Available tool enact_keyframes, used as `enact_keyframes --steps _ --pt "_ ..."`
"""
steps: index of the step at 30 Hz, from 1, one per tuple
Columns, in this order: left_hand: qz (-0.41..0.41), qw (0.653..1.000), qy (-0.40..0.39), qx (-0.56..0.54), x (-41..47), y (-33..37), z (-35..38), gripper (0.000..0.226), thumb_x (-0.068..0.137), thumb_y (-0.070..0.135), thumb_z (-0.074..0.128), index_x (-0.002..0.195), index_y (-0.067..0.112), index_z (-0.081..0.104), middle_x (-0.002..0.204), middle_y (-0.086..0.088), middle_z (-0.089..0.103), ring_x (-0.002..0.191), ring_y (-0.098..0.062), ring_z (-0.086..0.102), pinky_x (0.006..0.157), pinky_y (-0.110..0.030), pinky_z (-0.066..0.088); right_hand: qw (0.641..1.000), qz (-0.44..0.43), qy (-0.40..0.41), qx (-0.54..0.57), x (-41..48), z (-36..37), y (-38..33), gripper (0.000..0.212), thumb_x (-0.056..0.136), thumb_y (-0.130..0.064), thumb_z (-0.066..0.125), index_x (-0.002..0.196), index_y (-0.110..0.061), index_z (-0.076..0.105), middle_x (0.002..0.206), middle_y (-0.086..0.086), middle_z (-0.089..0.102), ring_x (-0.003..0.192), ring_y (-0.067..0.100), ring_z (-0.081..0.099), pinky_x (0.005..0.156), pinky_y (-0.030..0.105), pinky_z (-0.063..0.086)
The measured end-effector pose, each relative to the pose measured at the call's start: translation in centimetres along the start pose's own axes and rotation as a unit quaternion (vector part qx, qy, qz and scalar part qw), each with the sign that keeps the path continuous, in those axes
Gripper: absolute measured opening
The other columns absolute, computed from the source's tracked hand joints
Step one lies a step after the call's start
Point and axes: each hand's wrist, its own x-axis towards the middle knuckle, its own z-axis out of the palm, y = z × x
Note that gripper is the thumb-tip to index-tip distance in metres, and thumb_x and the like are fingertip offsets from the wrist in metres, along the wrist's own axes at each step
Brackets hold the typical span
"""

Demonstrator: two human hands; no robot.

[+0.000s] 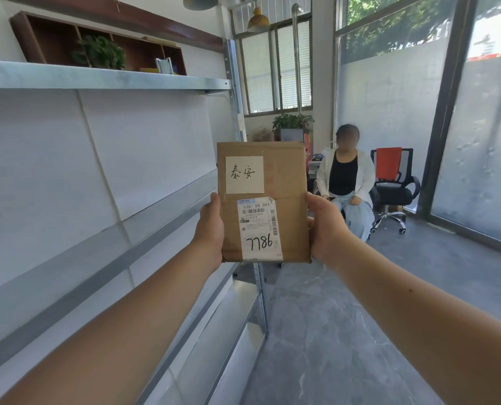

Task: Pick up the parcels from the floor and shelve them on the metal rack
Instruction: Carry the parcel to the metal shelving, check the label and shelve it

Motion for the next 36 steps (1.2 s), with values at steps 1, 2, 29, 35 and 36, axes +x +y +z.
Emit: enact_keyframes --steps 1,2,29,35,36 --pt "-0.002 1.000 -0.008 0.003 0.9 -0.2 0.2 0.059 0.102 0.072 0.026 0.133 0.036 0.061 0.121 -0.004 0.077 0.106 -0.034 0.076 0.095 -0.062 0.058 1.000 0.000 0.007 0.003 0.8 -0.1 0.0 0.039 0.086 -0.050 0.068 0.111 -0.022 0.077 0.118 0.016 0.079 0.108 0.042 0.075 0.089 0.069 0.056" --pt "-0.006 1.000 -0.016 0.003 1.9 -0.4 0.4 0.060 0.102 0.072 0.026 0.133 0.035 0.062 0.122 -0.005 0.077 0.107 -0.034 0.075 0.097 -0.063 0.058 1.000 -0.002 0.013 0.006 1.6 -0.2 0.0 0.038 0.085 -0.050 0.068 0.110 -0.023 0.077 0.120 0.016 0.078 0.112 0.043 0.073 0.091 0.069 0.055" --pt "-0.086 0.989 -0.107 0.048 28.5 -3.9 3.6 0.056 0.102 0.071 0.037 0.106 0.034 0.079 0.094 -0.002 0.084 0.073 -0.023 0.081 0.062 -0.037 0.062 0.993 0.040 0.105 -0.039 21.9 -1.4 -0.2 0.047 0.088 -0.054 0.068 0.127 -0.028 0.065 0.112 0.012 0.072 0.105 0.035 0.071 0.096 0.074 0.048" --pt "-0.098 0.987 -0.098 0.085 32.8 -5.0 5.4 0.053 0.101 0.070 0.040 0.105 0.033 0.078 0.091 0.000 0.084 0.071 -0.023 0.081 0.066 -0.037 0.058 0.992 0.075 0.092 -0.044 27.1 -3.1 -0.5 0.031 0.089 -0.053 0.068 0.110 -0.033 0.057 0.130 0.020 0.068 0.114 0.042 0.069 0.086 0.085 0.045" --pt "-0.104 0.986 -0.097 0.091 33.5 -5.2 5.7 0.053 0.101 0.071 0.040 0.104 0.034 0.078 0.092 0.000 0.084 0.072 -0.024 0.081 0.066 -0.037 0.058 0.992 0.084 0.087 -0.046 28.1 -3.4 -0.6 0.031 0.090 -0.053 0.068 0.110 -0.032 0.056 0.126 0.019 0.068 0.110 0.042 0.070 0.085 0.086 0.045"
